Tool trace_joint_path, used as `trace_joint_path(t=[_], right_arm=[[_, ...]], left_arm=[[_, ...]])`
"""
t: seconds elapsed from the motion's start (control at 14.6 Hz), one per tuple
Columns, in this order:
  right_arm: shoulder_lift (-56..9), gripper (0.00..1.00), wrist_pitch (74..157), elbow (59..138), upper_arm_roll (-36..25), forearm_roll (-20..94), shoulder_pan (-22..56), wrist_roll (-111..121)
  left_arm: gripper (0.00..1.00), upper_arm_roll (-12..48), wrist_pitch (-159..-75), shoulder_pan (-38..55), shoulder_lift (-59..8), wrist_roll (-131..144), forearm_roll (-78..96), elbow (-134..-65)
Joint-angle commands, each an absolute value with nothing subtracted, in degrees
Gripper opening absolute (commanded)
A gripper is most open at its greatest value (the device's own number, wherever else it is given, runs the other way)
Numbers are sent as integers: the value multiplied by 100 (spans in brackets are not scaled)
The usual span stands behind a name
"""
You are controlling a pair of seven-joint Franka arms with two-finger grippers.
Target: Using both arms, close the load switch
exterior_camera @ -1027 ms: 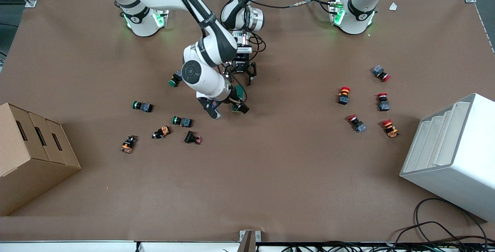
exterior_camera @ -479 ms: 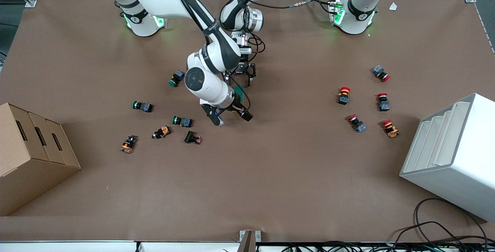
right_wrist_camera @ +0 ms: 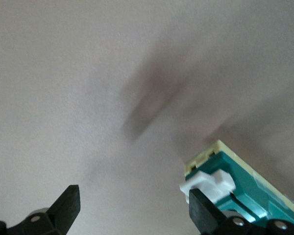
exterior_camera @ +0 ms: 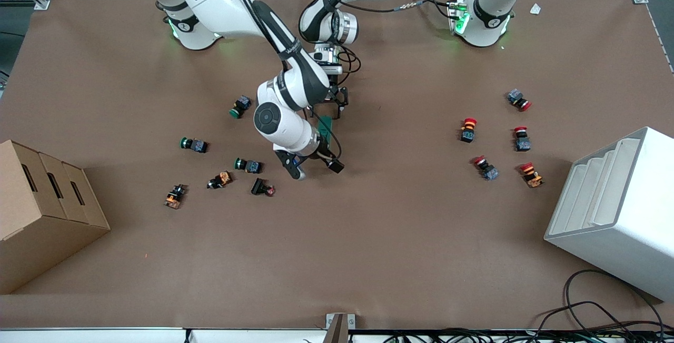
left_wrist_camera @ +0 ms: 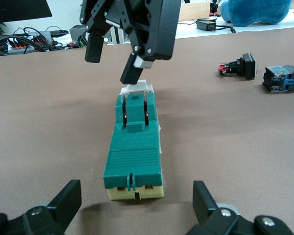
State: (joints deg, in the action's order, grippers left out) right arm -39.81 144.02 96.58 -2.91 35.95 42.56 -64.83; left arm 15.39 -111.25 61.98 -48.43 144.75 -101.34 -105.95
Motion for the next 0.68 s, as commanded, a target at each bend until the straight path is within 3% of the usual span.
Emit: trace_joint_path(t=[0.0, 0.62], right_arm=[[-4166, 100, 14415, 9448, -281, 3139, 3921, -6416], [-2858, 100, 12334, 9457, -281, 1268, 1708, -3547]], left_arm=[[100, 1521, -11065, 6214, -4975, 14493, -10266, -10441], [99, 1573, -11065, 6170, -4756, 14282, -10143, -10441]])
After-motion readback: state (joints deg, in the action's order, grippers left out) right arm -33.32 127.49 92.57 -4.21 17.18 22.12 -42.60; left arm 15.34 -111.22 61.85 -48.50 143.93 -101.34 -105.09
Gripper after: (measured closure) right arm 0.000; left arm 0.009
